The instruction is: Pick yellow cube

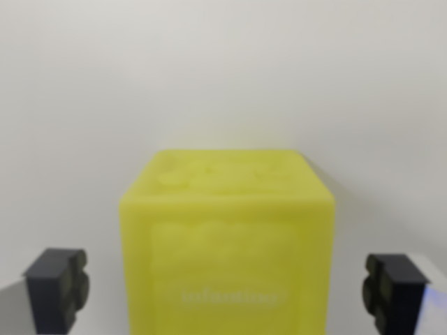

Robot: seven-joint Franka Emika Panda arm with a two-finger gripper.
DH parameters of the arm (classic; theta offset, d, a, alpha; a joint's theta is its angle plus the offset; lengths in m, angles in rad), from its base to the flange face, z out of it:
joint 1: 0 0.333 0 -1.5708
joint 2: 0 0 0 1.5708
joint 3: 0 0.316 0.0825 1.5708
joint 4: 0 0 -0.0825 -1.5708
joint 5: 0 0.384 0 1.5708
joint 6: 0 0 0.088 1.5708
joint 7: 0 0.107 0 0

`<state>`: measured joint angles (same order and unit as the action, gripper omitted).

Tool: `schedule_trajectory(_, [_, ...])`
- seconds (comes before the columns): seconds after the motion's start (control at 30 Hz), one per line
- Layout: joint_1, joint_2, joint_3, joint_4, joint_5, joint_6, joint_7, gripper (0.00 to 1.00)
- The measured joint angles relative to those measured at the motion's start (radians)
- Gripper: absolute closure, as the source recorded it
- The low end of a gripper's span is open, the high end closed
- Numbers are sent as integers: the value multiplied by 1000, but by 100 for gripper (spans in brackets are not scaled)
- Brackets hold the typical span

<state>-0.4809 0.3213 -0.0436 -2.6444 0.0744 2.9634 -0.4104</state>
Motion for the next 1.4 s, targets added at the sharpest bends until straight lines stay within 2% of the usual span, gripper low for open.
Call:
schedule_trajectory(0.37, [6, 63, 3, 18, 39, 45, -31, 0])
schedule_trajectory(0.57, [12, 73, 1, 22, 56, 51, -45, 0])
schedule_trajectory(0.6, [17, 74, -2, 22, 65, 51, -52, 100])
schedule_trajectory(0.8, [19, 59, -6, 18, 61, 41, -48, 100])
schedule_trajectory(1.17, [9, -5, -6, 0, 12, -4, -11, 100])
schedule_trajectory(1.4, [2, -45, -5, -9, -11, -35, 7, 100])
